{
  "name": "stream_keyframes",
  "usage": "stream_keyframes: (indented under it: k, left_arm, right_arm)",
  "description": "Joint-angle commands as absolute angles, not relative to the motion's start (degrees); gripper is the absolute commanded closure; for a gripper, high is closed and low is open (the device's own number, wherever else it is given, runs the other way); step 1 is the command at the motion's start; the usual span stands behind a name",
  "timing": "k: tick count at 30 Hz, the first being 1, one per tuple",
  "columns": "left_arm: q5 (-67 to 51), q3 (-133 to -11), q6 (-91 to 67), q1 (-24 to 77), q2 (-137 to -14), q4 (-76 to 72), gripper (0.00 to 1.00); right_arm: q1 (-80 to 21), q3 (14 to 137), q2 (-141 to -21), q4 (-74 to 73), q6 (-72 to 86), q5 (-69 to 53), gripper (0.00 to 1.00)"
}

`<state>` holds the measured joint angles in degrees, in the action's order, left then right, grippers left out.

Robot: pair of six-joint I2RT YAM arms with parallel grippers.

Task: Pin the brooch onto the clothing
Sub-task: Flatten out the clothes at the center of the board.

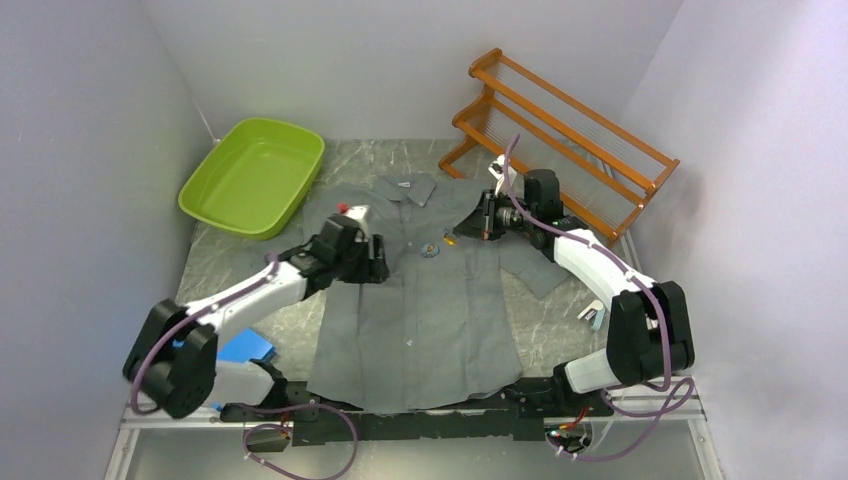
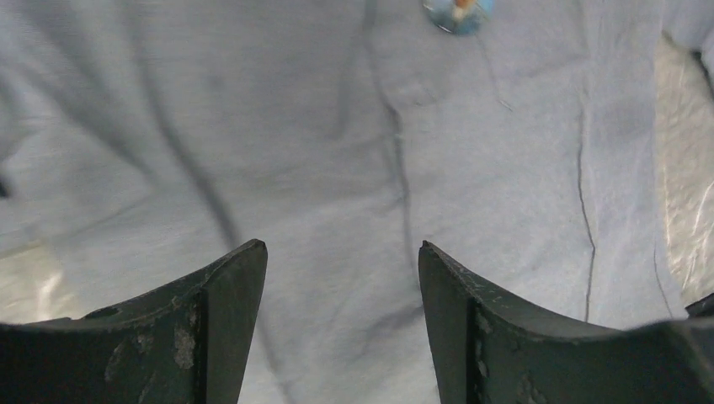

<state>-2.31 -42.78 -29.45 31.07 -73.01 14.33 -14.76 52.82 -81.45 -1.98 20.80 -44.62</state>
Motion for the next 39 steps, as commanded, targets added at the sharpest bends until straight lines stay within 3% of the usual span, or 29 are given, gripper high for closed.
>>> stream_keyframes:
  k: [1,6,12,19,24,30,35,39]
  left_arm:
    - [4.5,-50.6,-32.5,41.4,-80.4,15.5,0.29]
    - [10.5,-57.0,-35.9,51.1,-90.0,19.7,0.30]
    - [18.0,-59.9,-42.8,57.6,-97.8,25.1,0.39]
    - [20.3,-59.9,-46.4,62.5,-101.8,27.5,0.44]
    - [20.0,-57.8,-48.7,65.7,-102.4,27.7,0.55]
    - [20.1,-54.6,-51.4,69.2,-101.8,28.9,0.61]
    - [20.0,-53.7,-51.9,69.9,-100.7,29.2,0.52]
    - [21.8,-56.6,-48.4,69.4,-96.9,30.2,0.26]
  right_arm:
    - [-14.4,56.3,-81.9,-3.6,20.3,-46.8,1.00]
    - [-13.8,56.3,-82.3,-4.9,19.1,-46.2,1.00]
    - [-12.7,56.8,-83.0,-6.3,18.1,-46.1,1.00]
    - [-11.3,55.9,-83.4,-4.8,19.0,-47.0,1.00]
    - [-10.6,56.3,-84.0,-4.9,19.2,-47.7,1.00]
    - [-10.5,56.1,-84.3,-4.5,19.3,-47.6,1.00]
    - [-10.5,56.9,-85.1,-6.0,18.3,-46.7,1.00]
    - [-10.6,59.1,-87.0,-9.0,16.3,-46.5,1.00]
